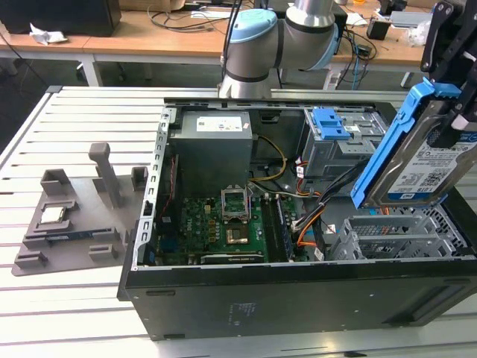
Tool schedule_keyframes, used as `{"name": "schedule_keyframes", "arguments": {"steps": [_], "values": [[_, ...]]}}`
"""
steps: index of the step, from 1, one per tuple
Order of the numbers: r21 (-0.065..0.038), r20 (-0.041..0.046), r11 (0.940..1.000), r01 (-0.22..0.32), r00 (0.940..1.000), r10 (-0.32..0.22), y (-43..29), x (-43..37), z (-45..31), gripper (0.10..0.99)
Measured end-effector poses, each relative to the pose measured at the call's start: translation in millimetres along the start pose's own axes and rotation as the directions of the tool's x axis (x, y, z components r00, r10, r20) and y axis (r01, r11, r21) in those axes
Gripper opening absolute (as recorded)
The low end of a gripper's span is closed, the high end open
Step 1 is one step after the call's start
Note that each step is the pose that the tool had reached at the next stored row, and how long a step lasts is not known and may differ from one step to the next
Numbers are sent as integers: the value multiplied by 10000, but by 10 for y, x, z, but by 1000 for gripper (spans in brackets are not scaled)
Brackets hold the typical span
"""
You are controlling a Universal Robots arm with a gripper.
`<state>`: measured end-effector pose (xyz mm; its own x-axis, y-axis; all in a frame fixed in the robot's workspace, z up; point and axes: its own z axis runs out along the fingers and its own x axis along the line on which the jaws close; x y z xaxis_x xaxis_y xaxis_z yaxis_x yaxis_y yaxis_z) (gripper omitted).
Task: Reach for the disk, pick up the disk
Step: 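Pick up the disk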
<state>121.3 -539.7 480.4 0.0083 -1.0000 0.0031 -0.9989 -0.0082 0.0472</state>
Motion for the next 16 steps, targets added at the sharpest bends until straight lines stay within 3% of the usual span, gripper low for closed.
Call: {"name": "schedule_keyframes", "arguments": {"steps": [10, 13, 16], "values": [[-2, 23, 9999, -159, 9999, 159, -175, 170, 159, 365], [-7, 28, 9998, -220, 9998, 220, -238, 190, 183, 365], [-7, 25, 9998, -223, 9997, 223, -239, 190, 182, 365]]}}
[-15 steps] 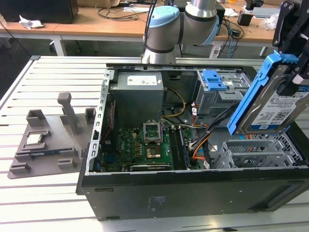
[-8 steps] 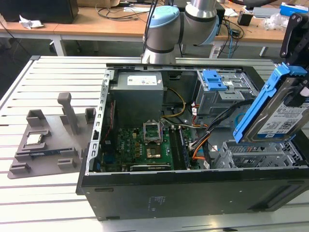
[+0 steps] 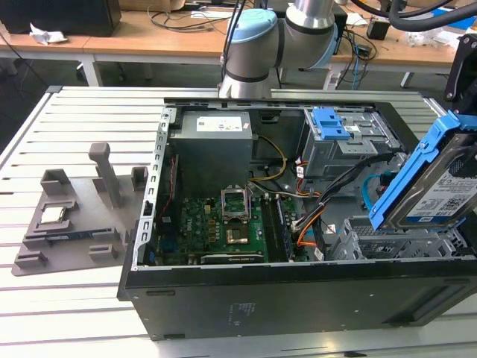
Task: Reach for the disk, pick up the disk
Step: 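Pick up the disk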
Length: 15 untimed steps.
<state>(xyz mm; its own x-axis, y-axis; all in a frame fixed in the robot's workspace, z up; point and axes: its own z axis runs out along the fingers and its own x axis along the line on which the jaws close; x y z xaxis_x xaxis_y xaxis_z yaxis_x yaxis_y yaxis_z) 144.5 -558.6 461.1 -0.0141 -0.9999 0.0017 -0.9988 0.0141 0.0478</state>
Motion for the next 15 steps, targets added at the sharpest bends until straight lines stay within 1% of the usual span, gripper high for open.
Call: {"name": "schedule_keyframes", "arguments": {"steps": [15], "values": [[0, 1, 10000, 1, 10000, -1, 6, 0, 1, 365]]}}
